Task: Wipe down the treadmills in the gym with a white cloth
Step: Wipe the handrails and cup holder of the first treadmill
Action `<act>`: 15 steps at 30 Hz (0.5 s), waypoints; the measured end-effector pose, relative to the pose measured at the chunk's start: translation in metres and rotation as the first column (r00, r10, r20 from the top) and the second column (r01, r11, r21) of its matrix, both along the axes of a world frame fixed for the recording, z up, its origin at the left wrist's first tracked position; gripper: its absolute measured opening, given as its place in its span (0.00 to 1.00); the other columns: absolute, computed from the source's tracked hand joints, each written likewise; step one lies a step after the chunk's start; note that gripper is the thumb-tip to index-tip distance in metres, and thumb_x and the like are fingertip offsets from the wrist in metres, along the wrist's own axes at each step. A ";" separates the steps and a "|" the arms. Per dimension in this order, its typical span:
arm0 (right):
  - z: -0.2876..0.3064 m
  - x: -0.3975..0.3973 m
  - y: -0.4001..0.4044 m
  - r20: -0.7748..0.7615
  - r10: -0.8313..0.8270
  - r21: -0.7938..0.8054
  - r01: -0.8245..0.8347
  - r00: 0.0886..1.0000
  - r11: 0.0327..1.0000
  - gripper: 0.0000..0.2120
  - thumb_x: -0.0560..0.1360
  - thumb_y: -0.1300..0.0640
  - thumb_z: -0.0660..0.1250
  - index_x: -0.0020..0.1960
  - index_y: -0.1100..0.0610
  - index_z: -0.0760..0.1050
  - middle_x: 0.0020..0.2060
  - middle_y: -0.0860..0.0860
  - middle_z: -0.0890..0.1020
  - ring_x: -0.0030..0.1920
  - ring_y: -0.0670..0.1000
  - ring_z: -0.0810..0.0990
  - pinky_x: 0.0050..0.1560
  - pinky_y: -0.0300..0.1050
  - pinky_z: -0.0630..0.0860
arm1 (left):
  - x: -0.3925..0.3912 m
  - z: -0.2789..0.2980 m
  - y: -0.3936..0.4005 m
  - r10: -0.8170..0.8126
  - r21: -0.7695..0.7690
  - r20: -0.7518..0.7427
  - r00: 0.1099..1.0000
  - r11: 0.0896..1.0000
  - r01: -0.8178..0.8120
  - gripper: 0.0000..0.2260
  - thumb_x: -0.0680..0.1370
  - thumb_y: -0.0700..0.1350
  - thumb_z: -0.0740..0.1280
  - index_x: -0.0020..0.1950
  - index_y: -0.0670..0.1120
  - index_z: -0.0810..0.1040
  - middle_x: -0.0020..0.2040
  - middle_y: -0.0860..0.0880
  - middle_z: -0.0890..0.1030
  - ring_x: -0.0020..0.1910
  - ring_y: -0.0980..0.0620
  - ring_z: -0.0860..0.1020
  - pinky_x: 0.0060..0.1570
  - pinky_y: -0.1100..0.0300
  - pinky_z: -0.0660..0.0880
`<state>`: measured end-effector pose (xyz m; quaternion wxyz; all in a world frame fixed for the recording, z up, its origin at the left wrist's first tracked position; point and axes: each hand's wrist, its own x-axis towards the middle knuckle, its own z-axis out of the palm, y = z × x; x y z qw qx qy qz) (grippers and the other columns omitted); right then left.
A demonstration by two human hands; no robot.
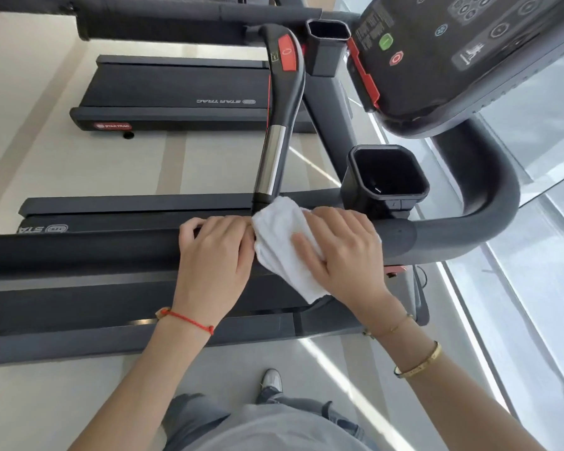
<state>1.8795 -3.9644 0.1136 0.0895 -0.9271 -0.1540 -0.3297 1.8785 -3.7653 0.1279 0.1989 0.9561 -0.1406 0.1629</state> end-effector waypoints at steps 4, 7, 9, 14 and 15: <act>-0.008 -0.010 -0.051 0.061 -0.020 -0.051 0.023 0.998 0.998 0.14 0.79 0.49 0.63 0.57 0.57 0.79 0.51 0.52 0.82 0.52 0.56 0.79 0.57 0.50 0.72 | -0.001 -0.001 0.000 0.001 -0.014 0.018 1.000 1.000 -0.001 0.13 0.83 0.45 0.57 0.57 0.48 0.81 0.51 0.54 0.84 0.51 0.54 0.80 0.60 0.52 0.64; -0.004 -0.012 -0.079 0.049 -0.100 0.055 0.097 0.994 0.994 0.12 0.79 0.51 0.61 0.51 0.56 0.80 0.46 0.51 0.82 0.46 0.55 0.78 0.54 0.47 0.71 | 0.000 -0.003 -0.002 0.011 -0.006 0.033 0.999 1.000 -0.010 0.13 0.83 0.45 0.57 0.56 0.49 0.81 0.50 0.55 0.84 0.51 0.53 0.80 0.60 0.52 0.64; 0.000 -0.010 -0.075 0.044 -0.128 0.093 0.124 0.991 0.988 0.11 0.79 0.52 0.60 0.47 0.55 0.80 0.44 0.49 0.82 0.44 0.53 0.78 0.52 0.47 0.70 | 0.001 -0.004 0.000 0.015 0.000 0.033 0.999 1.000 -0.015 0.13 0.83 0.45 0.57 0.56 0.50 0.81 0.50 0.55 0.84 0.51 0.54 0.80 0.60 0.53 0.64; 0.006 -0.002 -0.030 -0.069 0.007 -0.015 -0.008 0.998 1.000 0.15 0.80 0.48 0.59 0.51 0.56 0.80 0.44 0.51 0.82 0.43 0.55 0.79 0.50 0.50 0.73 | 0.002 -0.005 0.001 0.007 0.030 0.038 0.999 1.000 -0.008 0.14 0.83 0.45 0.56 0.57 0.49 0.81 0.51 0.55 0.83 0.50 0.54 0.80 0.59 0.53 0.64; 0.007 -0.001 -0.025 -0.092 0.034 -0.028 -0.037 0.995 0.999 0.16 0.80 0.47 0.59 0.52 0.56 0.80 0.45 0.51 0.82 0.44 0.55 0.79 0.50 0.51 0.73 | 0.002 -0.005 0.002 0.005 0.030 0.031 0.999 1.000 -0.006 0.14 0.83 0.45 0.56 0.57 0.49 0.81 0.51 0.55 0.83 0.51 0.53 0.80 0.59 0.53 0.64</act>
